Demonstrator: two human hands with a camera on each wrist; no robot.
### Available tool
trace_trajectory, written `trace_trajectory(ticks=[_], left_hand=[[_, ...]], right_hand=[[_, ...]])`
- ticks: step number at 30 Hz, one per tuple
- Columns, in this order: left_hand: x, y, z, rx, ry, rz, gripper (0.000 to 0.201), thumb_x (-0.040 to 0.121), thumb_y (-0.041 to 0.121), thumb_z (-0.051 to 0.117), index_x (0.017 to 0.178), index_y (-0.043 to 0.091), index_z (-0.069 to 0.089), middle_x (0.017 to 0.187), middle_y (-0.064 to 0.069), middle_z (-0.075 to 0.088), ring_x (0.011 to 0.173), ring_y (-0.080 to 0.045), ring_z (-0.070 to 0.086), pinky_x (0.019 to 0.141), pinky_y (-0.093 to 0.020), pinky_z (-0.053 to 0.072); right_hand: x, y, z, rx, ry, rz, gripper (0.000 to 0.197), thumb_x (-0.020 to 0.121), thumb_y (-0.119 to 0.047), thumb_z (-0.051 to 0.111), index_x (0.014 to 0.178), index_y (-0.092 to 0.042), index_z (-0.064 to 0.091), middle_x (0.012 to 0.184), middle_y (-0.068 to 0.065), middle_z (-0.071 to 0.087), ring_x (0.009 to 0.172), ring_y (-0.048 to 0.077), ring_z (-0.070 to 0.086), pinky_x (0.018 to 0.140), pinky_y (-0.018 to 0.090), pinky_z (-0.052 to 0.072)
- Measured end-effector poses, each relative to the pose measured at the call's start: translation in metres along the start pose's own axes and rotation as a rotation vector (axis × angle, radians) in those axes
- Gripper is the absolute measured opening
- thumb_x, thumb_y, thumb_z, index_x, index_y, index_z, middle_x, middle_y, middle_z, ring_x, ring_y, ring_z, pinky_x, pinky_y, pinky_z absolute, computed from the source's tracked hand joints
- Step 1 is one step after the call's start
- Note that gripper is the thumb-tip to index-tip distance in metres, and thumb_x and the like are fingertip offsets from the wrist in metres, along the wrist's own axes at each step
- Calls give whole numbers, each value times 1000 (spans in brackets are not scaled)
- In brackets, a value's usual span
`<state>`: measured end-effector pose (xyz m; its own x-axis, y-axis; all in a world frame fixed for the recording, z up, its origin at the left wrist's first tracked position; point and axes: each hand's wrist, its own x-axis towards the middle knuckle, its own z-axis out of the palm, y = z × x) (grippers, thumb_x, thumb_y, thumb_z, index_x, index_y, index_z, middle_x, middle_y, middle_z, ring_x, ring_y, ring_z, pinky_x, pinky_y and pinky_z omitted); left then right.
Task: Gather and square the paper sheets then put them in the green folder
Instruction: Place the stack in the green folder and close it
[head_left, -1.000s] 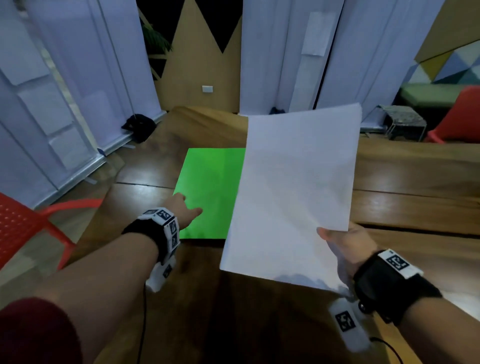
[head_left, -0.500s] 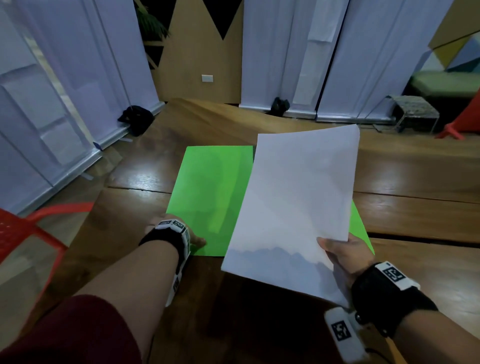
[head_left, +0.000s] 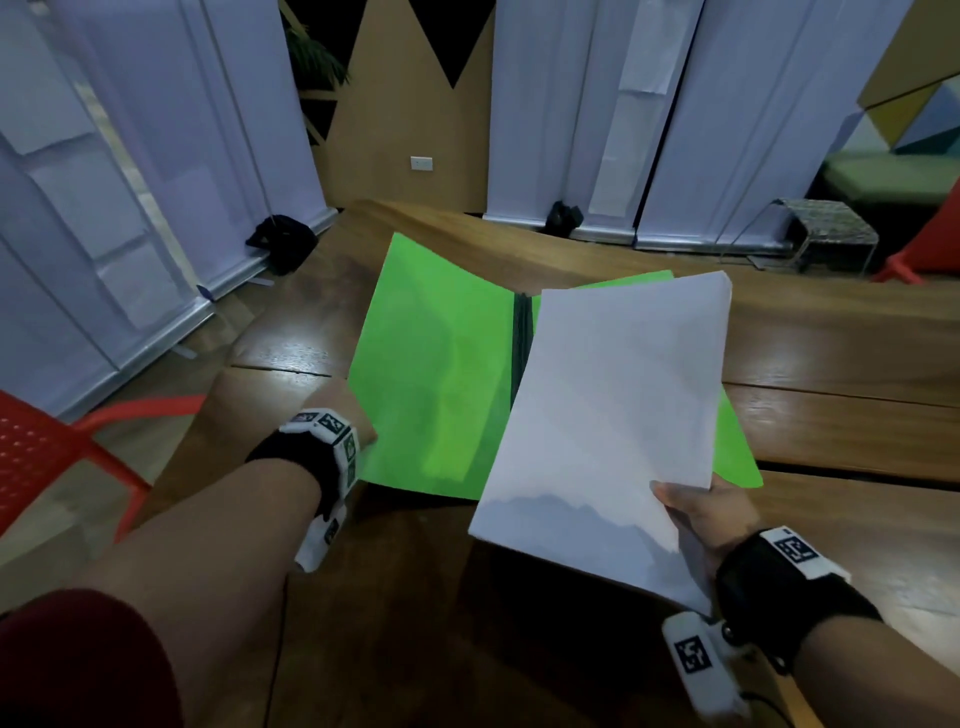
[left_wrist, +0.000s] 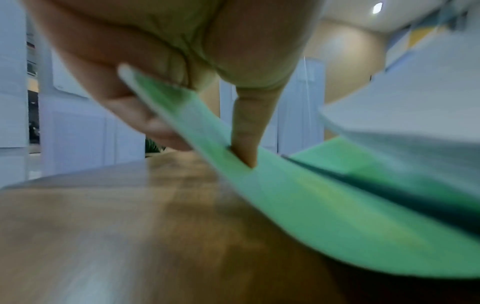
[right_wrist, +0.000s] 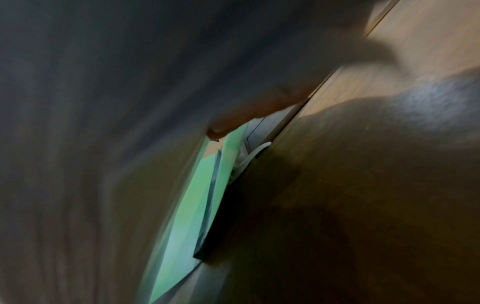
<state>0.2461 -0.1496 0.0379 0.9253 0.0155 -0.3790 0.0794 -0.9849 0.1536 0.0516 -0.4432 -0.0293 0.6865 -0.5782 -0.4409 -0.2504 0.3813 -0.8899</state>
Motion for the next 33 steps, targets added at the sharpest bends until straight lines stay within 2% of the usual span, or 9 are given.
trace_trajectory(ticks=[6,8,11,16,19,22,26,30,33], left_hand=[[-63,-16,-46,25,162,204,33,76,13,65,101,5,45,86,-10,55,69,-21,51,54,-29,38],[-94,-20,-56,61,154,266,32,78,13,62,102,5,42,87,-11,55,73,-25,53,57,-31,41],[-145,-25,-61,103,153,364,28,79,9,56,101,5,39,98,-16,53,77,-28,50,67,-37,42],[-223,-38,-51,84,50,449,40,86,9,46,123,1,33,102,-15,56,81,-27,54,64,-30,38],[-256,-48,-41,14,-57,467,39,86,7,42,122,7,28,82,-4,45,67,-16,45,49,-26,29],[-281,-55,-30,7,-103,492,41,84,7,41,122,8,27,87,-4,45,79,-24,47,60,-31,36],[-300,-64,-23,-3,-93,515,37,82,7,42,117,8,29,92,-6,46,84,-27,49,73,-34,41],[-316,-69,-21,-27,-108,550,41,81,8,44,120,9,30,98,-8,51,93,-31,55,80,-38,47],[-322,-70,-14,-31,-127,588,46,79,7,42,123,10,30,106,-14,58,94,-32,57,83,-41,50]], right_hand=[[-33,-4,-12,-119,7,2,20,78,13,62,90,-2,63,76,12,72,71,28,66,77,39,56],[-51,-5,-16,-166,12,0,23,76,10,65,95,-3,64,93,20,70,84,34,67,88,48,52],[-78,2,-24,-202,16,16,36,78,10,64,113,3,59,111,22,62,99,37,60,98,48,45],[-117,39,-43,-401,30,51,41,76,4,71,115,9,59,104,21,64,96,35,61,95,47,47],[-135,68,-52,-445,23,131,43,65,-4,80,104,7,66,92,20,69,88,36,66,91,53,51],[-146,84,-58,-463,-26,203,52,52,-15,85,98,2,68,97,24,71,90,41,67,88,55,52],[-167,82,-62,-524,-17,232,30,76,-1,72,103,5,60,98,19,65,79,33,62,64,26,53],[-177,92,-70,-614,-39,251,35,70,-10,78,99,4,65,93,19,69,85,33,65,82,37,53],[-189,92,-69,-635,-79,223,17,76,-3,73,91,0,66,78,9,65,71,26,60,66,30,49]])
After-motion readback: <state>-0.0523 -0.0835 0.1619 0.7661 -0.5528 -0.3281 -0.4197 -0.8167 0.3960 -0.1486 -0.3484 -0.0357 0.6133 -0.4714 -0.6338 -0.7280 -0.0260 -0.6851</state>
